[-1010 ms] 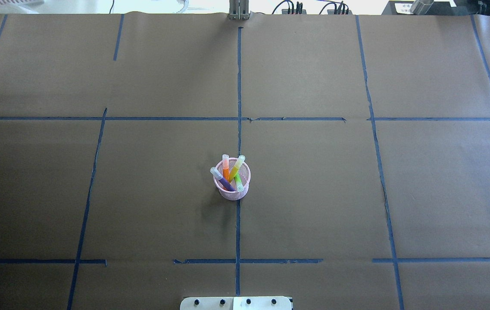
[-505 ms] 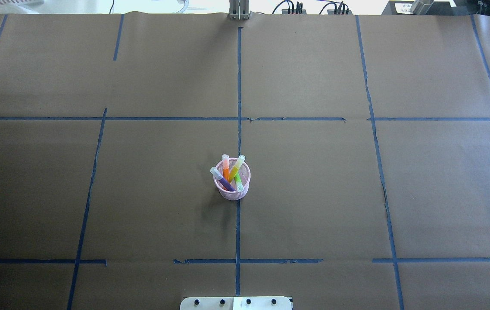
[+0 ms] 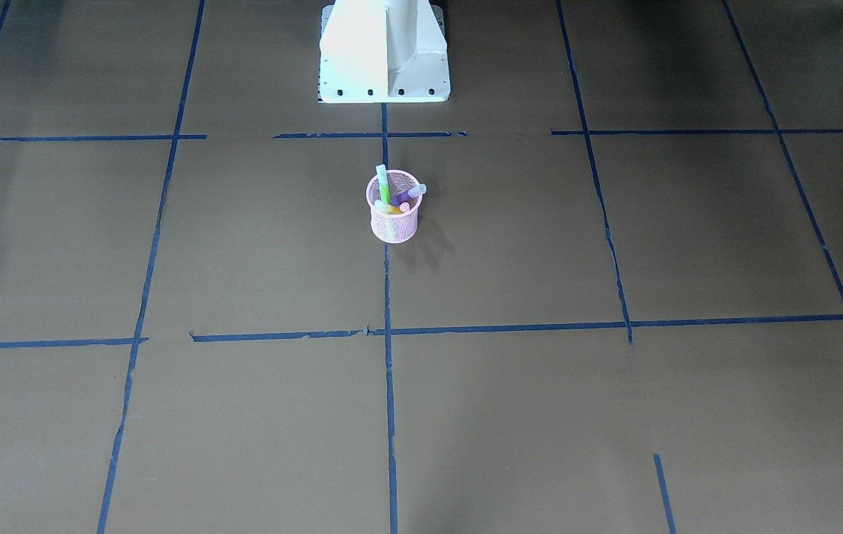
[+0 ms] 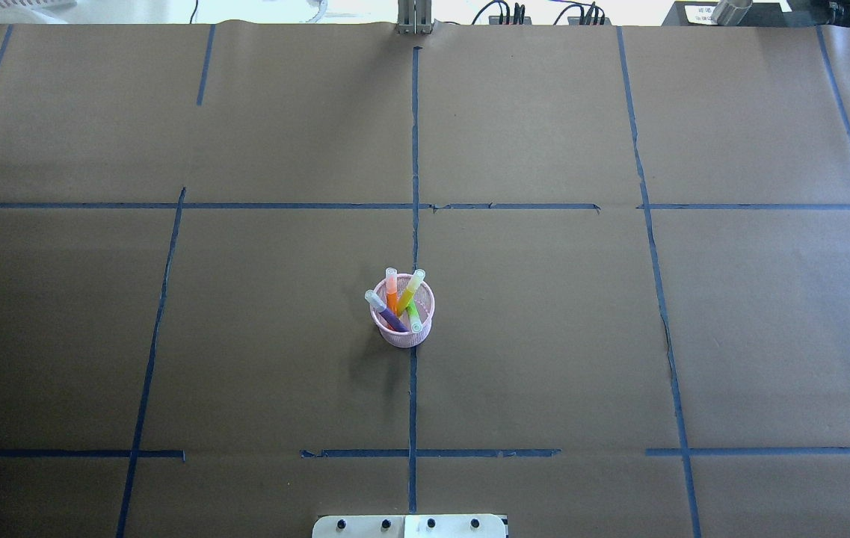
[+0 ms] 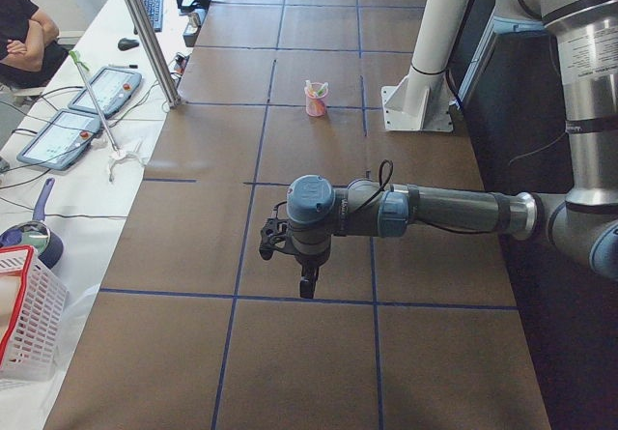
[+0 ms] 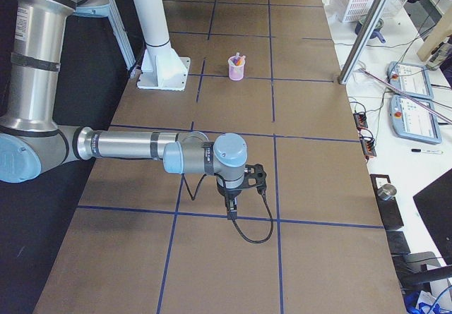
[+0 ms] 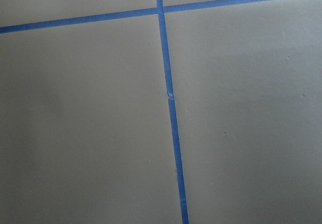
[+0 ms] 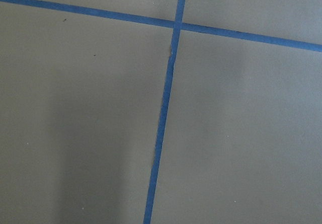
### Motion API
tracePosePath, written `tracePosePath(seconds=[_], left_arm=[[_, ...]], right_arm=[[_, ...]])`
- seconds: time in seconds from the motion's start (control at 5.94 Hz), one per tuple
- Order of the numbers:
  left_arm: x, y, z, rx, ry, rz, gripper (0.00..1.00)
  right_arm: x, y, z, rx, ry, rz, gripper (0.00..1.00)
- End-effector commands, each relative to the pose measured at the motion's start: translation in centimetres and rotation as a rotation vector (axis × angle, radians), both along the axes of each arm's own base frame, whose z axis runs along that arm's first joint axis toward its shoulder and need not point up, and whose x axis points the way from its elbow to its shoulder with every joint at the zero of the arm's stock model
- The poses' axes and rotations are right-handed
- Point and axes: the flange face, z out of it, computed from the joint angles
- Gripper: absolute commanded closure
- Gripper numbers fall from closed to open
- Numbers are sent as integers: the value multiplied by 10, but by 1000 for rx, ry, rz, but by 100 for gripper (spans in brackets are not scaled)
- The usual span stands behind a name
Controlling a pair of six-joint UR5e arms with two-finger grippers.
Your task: Collect pens into pen holder
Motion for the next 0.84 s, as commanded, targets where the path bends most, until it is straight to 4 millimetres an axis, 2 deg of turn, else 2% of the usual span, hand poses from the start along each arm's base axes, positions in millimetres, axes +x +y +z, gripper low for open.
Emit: tracePosePath(seconds=[0.0,0.17,0.5,0.67], left_arm=[[0,2,1,-4,-2,-1,0],[0,2,4,-10,-2,0,0],[0,1,7,-15,-1,1,0],[0,1,2,-4,-1,1,0]], right_arm=[[-2,0,-1,-5,-27,2,0],[-4,0,-2,-10,-57,1,0],[-5,0,-4,-112,-72,115,0],[-5,1,-3,-116,-75,115,0]])
